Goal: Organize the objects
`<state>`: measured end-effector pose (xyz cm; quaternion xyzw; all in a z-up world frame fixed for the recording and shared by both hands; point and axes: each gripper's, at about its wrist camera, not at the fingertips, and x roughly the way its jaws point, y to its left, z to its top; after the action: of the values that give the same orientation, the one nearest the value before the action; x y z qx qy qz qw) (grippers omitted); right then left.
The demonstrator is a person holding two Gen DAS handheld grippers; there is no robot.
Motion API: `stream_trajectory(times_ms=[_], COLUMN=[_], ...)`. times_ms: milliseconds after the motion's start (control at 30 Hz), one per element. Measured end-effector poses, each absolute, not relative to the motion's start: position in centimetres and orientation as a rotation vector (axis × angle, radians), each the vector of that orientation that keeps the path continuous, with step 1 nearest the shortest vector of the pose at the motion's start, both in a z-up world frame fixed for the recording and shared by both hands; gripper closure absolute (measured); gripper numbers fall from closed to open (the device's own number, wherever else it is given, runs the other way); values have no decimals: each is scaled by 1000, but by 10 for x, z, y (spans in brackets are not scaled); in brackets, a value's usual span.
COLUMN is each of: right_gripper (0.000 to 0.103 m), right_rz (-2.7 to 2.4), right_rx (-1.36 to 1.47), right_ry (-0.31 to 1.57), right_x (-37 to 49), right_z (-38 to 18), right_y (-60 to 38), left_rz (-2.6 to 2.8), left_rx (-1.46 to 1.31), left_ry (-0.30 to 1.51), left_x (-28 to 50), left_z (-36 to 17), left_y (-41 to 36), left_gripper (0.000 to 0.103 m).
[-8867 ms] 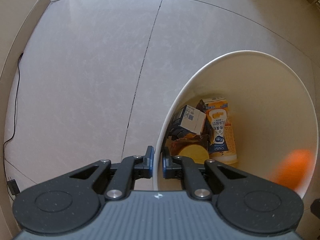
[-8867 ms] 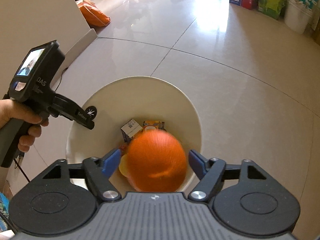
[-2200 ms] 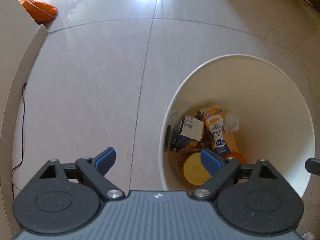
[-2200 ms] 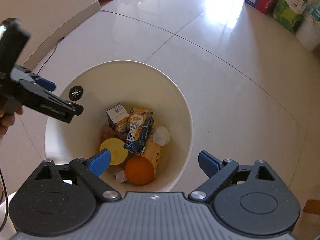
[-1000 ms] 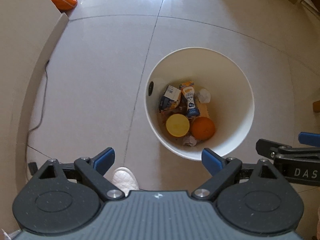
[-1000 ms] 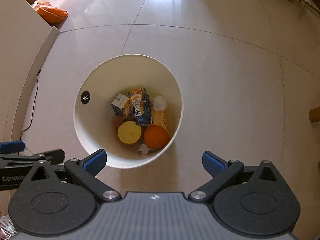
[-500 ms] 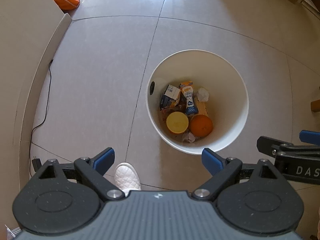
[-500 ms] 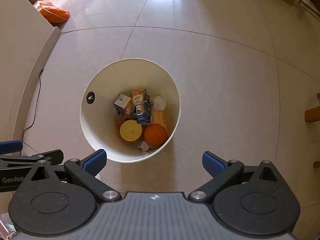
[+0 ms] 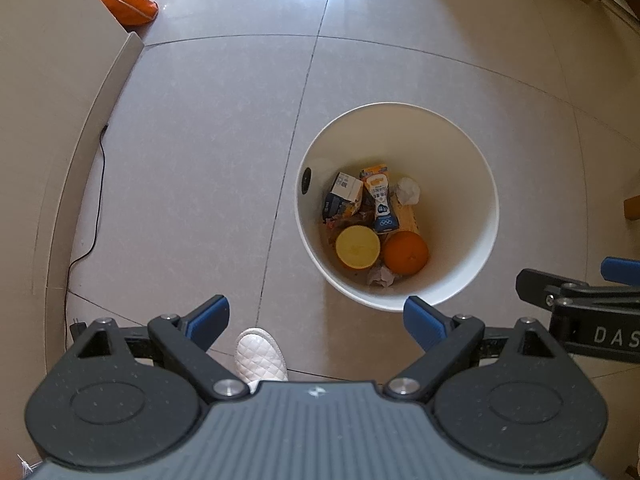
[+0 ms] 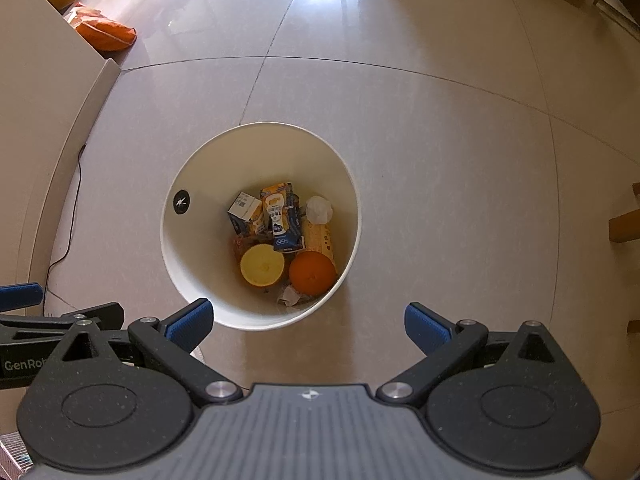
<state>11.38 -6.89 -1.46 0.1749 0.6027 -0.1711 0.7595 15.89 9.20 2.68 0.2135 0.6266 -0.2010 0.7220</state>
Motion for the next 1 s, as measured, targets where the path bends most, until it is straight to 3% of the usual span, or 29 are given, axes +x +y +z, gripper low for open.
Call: stream_trajectory(times_ms=[1000], right_gripper=[0], right_rz=[-396], right_rx=[390], right_ry=[1319], right_x=[111], right_z=[-16], right_y=[-78], left_rz=[-433], left_rx=[453], left_ry=[1410], left_x=[158], left_z=[26], left_y=[87], left_gripper=[9])
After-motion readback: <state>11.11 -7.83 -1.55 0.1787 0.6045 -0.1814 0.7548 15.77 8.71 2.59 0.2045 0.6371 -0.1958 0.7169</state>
